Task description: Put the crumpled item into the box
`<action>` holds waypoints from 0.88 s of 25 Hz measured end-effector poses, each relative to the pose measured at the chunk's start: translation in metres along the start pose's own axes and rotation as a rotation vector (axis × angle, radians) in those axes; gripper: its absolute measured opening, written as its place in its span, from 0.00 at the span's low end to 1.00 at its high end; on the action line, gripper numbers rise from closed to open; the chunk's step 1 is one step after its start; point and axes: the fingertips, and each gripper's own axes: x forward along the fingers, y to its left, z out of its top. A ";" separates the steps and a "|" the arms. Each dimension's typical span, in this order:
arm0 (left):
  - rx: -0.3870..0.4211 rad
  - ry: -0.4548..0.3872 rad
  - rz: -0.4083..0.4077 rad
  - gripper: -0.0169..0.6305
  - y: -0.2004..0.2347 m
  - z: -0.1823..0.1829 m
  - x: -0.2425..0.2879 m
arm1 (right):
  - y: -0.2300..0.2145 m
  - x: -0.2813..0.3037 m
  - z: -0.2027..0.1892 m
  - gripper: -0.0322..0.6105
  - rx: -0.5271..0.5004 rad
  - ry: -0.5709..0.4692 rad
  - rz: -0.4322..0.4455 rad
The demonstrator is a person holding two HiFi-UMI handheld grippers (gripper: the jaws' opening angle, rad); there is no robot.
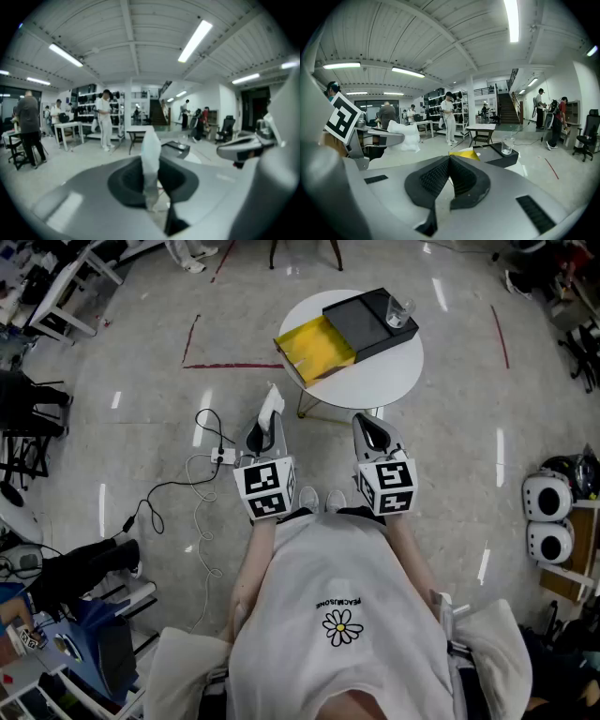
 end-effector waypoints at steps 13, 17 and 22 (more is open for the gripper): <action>-0.017 -0.015 0.001 0.10 -0.009 -0.006 0.008 | -0.013 0.006 -0.012 0.05 -0.014 0.011 0.041; -0.048 -0.021 0.010 0.10 -0.007 -0.007 0.006 | -0.020 0.000 -0.008 0.05 0.018 -0.018 0.038; -0.053 -0.030 -0.005 0.10 -0.004 0.001 0.030 | -0.029 0.016 -0.005 0.05 0.025 -0.015 0.049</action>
